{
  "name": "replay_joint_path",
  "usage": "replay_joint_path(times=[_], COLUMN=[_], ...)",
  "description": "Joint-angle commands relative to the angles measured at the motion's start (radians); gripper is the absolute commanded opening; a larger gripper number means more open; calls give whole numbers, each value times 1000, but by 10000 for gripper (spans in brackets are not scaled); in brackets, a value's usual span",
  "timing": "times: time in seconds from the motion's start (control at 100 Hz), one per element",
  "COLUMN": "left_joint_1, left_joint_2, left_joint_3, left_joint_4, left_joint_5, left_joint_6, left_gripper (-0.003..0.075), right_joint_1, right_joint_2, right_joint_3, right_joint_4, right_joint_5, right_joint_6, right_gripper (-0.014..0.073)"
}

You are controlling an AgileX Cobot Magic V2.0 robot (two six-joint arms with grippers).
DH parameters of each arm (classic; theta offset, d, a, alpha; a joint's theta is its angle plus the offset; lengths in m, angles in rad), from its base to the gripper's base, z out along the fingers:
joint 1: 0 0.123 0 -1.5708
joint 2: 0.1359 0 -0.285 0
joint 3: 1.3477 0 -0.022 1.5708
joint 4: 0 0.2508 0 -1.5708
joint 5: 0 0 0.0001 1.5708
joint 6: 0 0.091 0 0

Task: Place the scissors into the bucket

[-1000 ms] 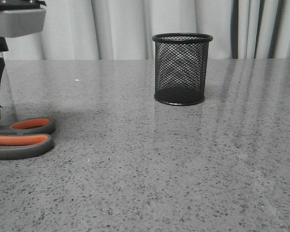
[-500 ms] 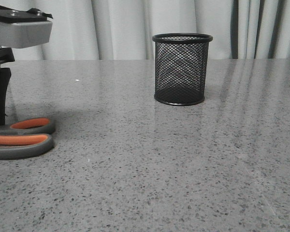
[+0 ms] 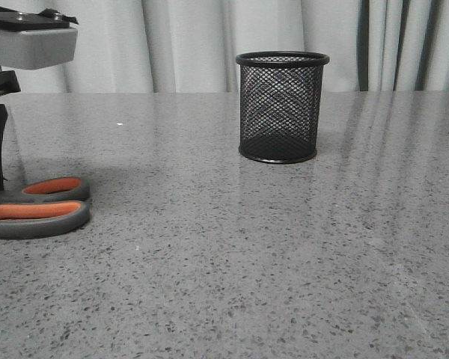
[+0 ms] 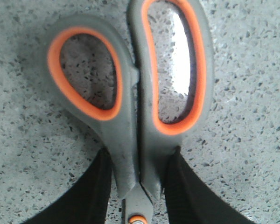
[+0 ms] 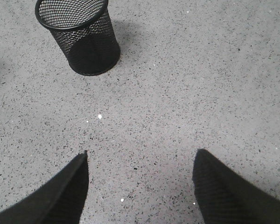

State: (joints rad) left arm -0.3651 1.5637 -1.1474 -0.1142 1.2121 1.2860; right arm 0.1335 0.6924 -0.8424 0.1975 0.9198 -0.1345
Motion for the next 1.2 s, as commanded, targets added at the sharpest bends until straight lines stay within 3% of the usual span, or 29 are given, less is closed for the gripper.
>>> replay_joint_path(times=[0.0,0.18,0.46,0.64,0.93,1.19], left_joint_1=[1,1,-62,-208,-482,-577], left_joint_2=[-44,-130,-254,-267,-266,-266], left_joint_3=[-43,-179,-421,-527,-565,-565], left_joint_4=[18,23,18,39,242,249], left_joint_5=[22,50,50,48,-4,-116], left_joint_6=[2,-56,-138,-197,-347,-442], left_gripper=[-20,-20,-20,-20,-20,-20], right_joint_1=[-1,-1,-1,-1,-1,-1], right_joint_2=[7,7,8,29,107,168], right_joint_3=[-32,-39,-117,-164,-204,-204], right_joint_4=[-2,51,301,568,896,1102], right_joint_5=[-55,-57,-133,-156,-140,-63], right_joint_6=[-12,-12,-44,-163,-332,-476], right_gripper=[432,432,432,432,432,432])
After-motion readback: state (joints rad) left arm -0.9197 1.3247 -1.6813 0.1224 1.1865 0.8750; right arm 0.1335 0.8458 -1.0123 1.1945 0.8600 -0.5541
